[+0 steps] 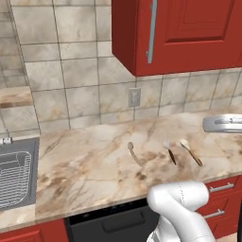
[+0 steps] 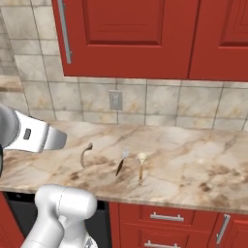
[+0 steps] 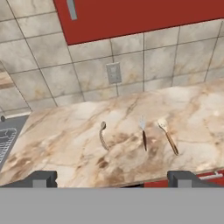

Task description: Organize the utensils by type. Pick up the wooden spoons from the counter and place them in the open cabinet. Then pick up the metallic utensils from the counter and place them in the open drawer.

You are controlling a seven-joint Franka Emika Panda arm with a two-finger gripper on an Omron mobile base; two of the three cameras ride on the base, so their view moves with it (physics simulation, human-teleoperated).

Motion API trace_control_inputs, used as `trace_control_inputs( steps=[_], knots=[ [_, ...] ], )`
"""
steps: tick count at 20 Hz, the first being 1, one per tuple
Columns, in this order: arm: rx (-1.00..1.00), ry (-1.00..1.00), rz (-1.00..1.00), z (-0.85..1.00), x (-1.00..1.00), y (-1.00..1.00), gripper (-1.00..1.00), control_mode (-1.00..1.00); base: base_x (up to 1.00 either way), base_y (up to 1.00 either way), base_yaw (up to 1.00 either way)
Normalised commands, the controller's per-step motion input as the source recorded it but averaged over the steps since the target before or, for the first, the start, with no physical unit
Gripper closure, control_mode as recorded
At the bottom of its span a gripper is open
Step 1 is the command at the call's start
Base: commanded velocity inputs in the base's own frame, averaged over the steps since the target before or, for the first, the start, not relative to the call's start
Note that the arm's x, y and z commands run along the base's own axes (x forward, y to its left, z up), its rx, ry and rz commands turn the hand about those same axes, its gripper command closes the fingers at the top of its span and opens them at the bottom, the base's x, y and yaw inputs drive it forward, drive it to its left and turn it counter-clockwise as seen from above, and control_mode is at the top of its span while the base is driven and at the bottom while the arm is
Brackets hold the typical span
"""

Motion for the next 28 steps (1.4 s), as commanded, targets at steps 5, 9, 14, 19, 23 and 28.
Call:
trace_control_inputs(
  steps=[5, 9, 14, 19, 23, 28],
  knots=[
    [0.0, 0.0, 0.0, 0.0, 0.0, 0.0, -1.0, 1.0, 0.32, 0.0, 0.01],
    [0.0, 0.0, 0.0, 0.0, 0.0, 0.0, -1.0, 1.0, 0.01, 0.0, 0.0],
    [0.0, 0.0, 0.0, 0.0, 0.0, 0.0, -1.0, 1.0, 0.0, 0.0, 0.0],
    [0.0, 0.0, 0.0, 0.0, 0.0, 0.0, -1.0, 1.0, 0.0, 0.0, 0.0],
    [-0.03, 0.15, 0.02, -0.16, 0.1, -0.01, -1.0, -1.0, 0.04, 0.0, 0.03],
    [-0.08, 0.31, 0.08, -0.52, 0.34, -0.06, -1.0, -1.0, 0.0, 0.0, 0.0]
  ],
)
